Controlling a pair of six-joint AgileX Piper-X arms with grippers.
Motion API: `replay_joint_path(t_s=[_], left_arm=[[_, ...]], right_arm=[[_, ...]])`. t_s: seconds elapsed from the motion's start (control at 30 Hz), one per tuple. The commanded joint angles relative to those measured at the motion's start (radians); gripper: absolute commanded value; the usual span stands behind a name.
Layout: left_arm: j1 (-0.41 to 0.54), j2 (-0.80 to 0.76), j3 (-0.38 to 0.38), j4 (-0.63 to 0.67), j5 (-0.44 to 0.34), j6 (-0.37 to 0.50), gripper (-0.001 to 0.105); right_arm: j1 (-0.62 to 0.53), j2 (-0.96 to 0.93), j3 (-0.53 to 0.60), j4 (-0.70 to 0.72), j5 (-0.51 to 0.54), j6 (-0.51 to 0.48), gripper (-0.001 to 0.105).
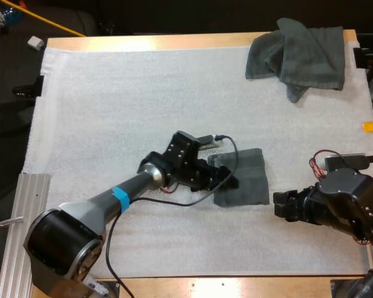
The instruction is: Pick towel from pile, fold and stack
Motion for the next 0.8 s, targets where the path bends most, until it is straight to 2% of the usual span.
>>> replay_joint_path(t_s=[0.0,0.2,0.27,0.33,0.43,0.47,0.53,0.6,0.63,0.77], left_arm=[[-0.057,0.029,-0.040,0.017,-0.003,-0.024,0.070],[-0.115,0.061,-0.097,0.018,0.007,-0.049,0.070],[-0.119,0.063,-0.105,0.017,0.016,-0.051,0.065],[-0.118,0.063,-0.108,0.018,0.027,-0.053,0.054],[-0.116,0.058,-0.107,0.026,0.034,-0.046,0.032],[-0.114,0.059,-0.106,0.036,0.032,-0.038,0.018],[-0.111,0.054,-0.103,0.060,0.025,-0.014,0.003],[-0.119,0.063,-0.104,0.043,0.028,-0.033,0.014],[-0.117,0.060,-0.105,0.064,0.020,-0.019,0.003],[-0.091,0.041,-0.106,0.152,-0.024,0.076,0.000]], right_arm=[[-0.002,-0.003,-0.004,0.001,0.010,-0.003,0.063],[0.000,-0.004,-0.005,0.002,0.010,-0.003,0.063],[-0.001,-0.005,-0.004,0.002,0.011,-0.004,0.063],[-0.002,-0.007,-0.004,0.001,0.011,-0.004,0.063],[0.000,-0.007,-0.004,0.001,0.011,-0.003,0.063],[-0.001,-0.008,-0.005,0.002,0.012,-0.003,0.063],[0.000,-0.007,-0.004,0.002,0.012,-0.003,0.063],[-0.001,-0.006,-0.005,0.007,0.016,-0.005,0.063],[0.001,-0.004,-0.004,0.004,0.016,-0.005,0.063],[-0.001,-0.002,-0.003,0.003,0.013,-0.005,0.063]])
